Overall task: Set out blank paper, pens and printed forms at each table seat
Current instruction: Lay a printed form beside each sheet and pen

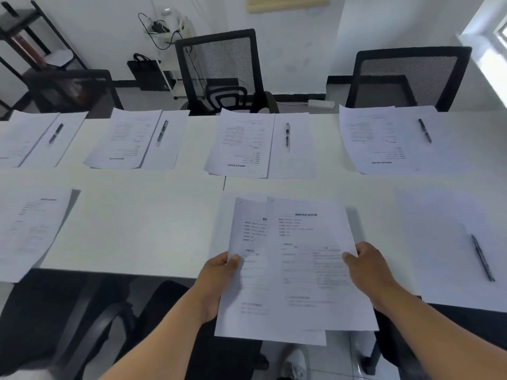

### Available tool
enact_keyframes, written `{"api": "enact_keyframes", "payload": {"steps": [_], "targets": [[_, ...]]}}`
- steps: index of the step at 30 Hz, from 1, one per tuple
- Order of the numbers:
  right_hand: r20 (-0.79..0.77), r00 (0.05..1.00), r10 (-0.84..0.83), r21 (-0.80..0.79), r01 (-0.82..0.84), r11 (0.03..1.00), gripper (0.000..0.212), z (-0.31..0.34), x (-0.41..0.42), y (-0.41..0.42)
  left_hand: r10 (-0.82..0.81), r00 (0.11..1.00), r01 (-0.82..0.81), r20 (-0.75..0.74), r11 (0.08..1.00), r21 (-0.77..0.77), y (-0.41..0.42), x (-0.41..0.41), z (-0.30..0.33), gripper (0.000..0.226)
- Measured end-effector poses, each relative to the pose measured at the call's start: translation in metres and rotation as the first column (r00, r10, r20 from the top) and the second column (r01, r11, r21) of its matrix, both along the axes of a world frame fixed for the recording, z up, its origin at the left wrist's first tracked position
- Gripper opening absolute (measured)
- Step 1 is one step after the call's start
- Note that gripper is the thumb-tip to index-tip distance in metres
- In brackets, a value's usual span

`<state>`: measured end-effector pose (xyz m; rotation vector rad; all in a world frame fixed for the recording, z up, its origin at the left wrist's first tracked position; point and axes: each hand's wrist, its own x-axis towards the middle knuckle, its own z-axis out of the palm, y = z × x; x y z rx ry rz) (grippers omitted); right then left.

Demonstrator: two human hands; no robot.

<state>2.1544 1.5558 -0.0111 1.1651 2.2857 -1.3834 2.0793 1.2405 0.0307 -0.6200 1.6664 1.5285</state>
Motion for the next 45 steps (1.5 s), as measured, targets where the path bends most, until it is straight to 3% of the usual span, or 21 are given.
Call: {"api": "enact_keyframes", "payload": {"steps": [9, 13, 19, 28, 33, 36, 38, 40, 45], "targets": [[0.046, 0.999, 0.002, 0.147, -0.008, 0.989, 0.019, -0.014, -0.024, 0.023, 0.12, 0.992, -0.121, -0.032, 0.992, -0.045, -0.037, -0.013, 0.014, 0.029], [0.076, 0.997, 0.014, 0.154, -0.026, 0.988, 0.028, -0.018, -0.029, 0.022, 0.156, 0.987, -0.158, -0.048, 0.987, -0.04, -0.05, -0.02, 0.023, 0.028], [0.097, 0.995, 0.021, 0.156, -0.036, 0.987, 0.021, -0.019, -0.033, 0.016, 0.17, 0.983, -0.172, -0.07, 0.985, -0.017, -0.051, -0.029, 0.03, 0.028], [0.157, 0.987, -0.011, 0.154, -0.013, 0.988, 0.043, -0.017, -0.031, 0.022, 0.157, 0.985, -0.155, -0.065, 0.987, 0.034, -0.032, -0.029, 0.026, 0.029], [-0.016, 0.998, 0.056, 0.268, -0.049, 0.962, 0.034, -0.001, -0.032, 0.018, 0.127, 0.989, -0.122, -0.08, 0.99, 0.066, -0.015, -0.032, 0.03, 0.03], [-0.091, 0.988, 0.124, -0.018, -0.126, 0.992, 0.057, 0.022, -0.041, 0.004, 0.108, 0.989, -0.1, -0.098, 0.991, 0.085, -0.001, -0.034, 0.033, 0.03], [-0.112, 0.974, 0.196, -0.237, -0.218, 0.947, 0.063, 0.042, -0.045, -0.006, 0.098, 0.989, -0.088, -0.113, 0.992, 0.095, 0.009, -0.037, 0.033, 0.031], [-0.158, 0.962, 0.224, -0.297, -0.263, 0.918, 0.068, 0.057, -0.046, -0.01, 0.082, 0.989, -0.068, -0.123, 0.991, 0.119, 0.022, -0.038, 0.035, 0.031], [-0.217, 0.962, 0.164, -0.224, -0.213, 0.951, 0.022, 0.07, -0.042, 0.0, 0.031, 0.986, -0.01, -0.165, 0.992, 0.128, 0.049, -0.041, 0.039, 0.03]]}}
